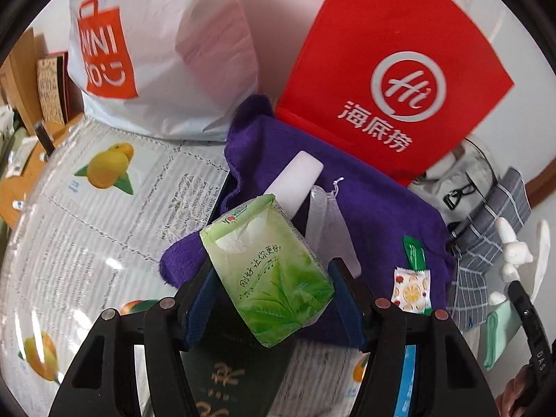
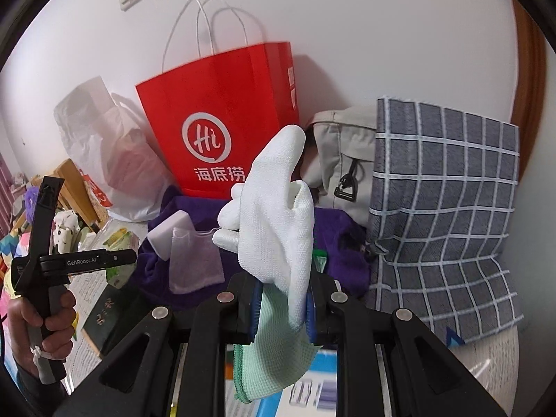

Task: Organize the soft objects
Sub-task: 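Carry the glove and green tissue packet with both tools onto the purple towel, then open both tools to release the glove and tissue packet on the towel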

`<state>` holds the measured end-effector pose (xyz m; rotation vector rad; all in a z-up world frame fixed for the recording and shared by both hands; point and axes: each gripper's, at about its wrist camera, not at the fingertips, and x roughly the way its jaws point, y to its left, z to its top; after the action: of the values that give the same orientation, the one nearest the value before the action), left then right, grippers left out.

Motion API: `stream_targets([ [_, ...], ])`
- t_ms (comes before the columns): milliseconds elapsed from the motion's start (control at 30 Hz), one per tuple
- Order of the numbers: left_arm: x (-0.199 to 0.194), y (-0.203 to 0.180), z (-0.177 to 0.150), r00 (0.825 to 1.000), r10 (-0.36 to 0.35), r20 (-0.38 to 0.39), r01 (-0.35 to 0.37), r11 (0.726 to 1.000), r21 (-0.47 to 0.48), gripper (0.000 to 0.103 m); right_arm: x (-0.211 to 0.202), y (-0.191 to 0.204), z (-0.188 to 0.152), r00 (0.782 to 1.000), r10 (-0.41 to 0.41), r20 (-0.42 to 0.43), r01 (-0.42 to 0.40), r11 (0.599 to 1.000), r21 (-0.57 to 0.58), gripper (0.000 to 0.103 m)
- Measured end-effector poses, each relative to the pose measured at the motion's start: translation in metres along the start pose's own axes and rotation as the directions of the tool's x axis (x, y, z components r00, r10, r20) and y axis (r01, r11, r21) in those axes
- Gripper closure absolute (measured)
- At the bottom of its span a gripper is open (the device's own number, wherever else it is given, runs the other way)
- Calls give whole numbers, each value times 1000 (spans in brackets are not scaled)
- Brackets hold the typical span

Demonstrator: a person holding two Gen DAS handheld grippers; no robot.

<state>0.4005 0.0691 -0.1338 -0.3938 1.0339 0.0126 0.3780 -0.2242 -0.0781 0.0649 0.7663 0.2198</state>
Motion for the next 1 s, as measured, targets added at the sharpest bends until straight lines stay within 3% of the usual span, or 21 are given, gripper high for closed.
stream_targets([
  [400,33,-1,0,1000,-10,-16,10,1000,-8,41,76,-14,-4,994,-16,-112,19,1000,20,83],
  [567,35,-2,3,999,-47,-17,46,999,-14,41,91,-13,-3,992,36,-118,-29,998,58,83],
  [767,40,-3,5,999,-40,-25,40,999,0,41,114,-5,-3,985,61,-161,-49,996,75,83],
  [867,46,-6,4,999,-40,-35,40,999,13,42,129,-4,-7,973,52,-225,-37,997,73,83],
  [1000,47,-11,4,998,-48,-36,49,998,33,41,136,-6,-9,972,11,-235,4,998,64,78],
])
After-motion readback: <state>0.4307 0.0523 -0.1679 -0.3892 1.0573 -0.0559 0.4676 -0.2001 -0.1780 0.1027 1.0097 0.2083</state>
